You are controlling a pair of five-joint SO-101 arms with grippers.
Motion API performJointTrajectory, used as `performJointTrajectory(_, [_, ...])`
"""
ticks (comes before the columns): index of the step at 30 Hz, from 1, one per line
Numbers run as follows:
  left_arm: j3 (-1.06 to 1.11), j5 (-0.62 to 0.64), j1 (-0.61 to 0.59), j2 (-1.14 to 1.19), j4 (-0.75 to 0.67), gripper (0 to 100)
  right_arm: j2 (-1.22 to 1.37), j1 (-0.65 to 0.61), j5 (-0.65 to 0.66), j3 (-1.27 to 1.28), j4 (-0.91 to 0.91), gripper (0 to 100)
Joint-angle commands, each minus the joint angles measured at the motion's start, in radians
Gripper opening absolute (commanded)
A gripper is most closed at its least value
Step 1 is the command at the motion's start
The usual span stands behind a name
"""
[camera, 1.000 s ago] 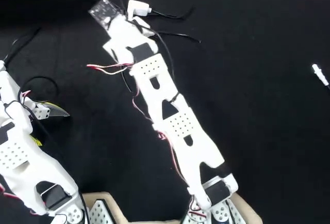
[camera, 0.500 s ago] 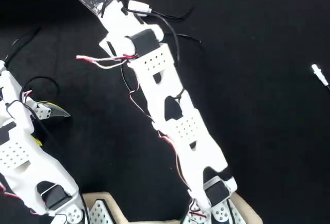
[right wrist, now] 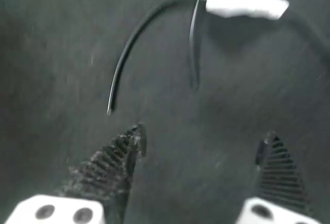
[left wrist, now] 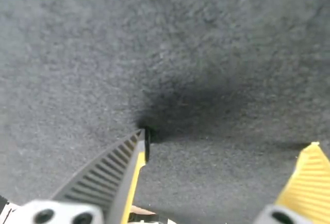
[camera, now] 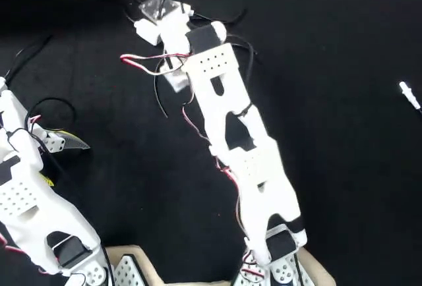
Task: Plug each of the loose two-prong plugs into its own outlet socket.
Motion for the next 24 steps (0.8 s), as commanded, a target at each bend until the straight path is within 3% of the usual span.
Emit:
performJointTrajectory(1, [-0.001, 0.006, 0.013, -0.011, -0.026, 43, -0.163, -0.002, -0.005, 0.182, 0.037, 33.6])
performJointTrajectory(15, [-0.001, 0.006, 0.013, -0.012, -0.026, 43, -0.479, -0.005, -0.003, 0.762, -0.015, 33.6])
performJointTrajectory(24, [-0.001, 0.006, 0.013, -0.017, -0.025, 43, -0.659, 0.006, -0.009, 1.376, -0.551, 33.6])
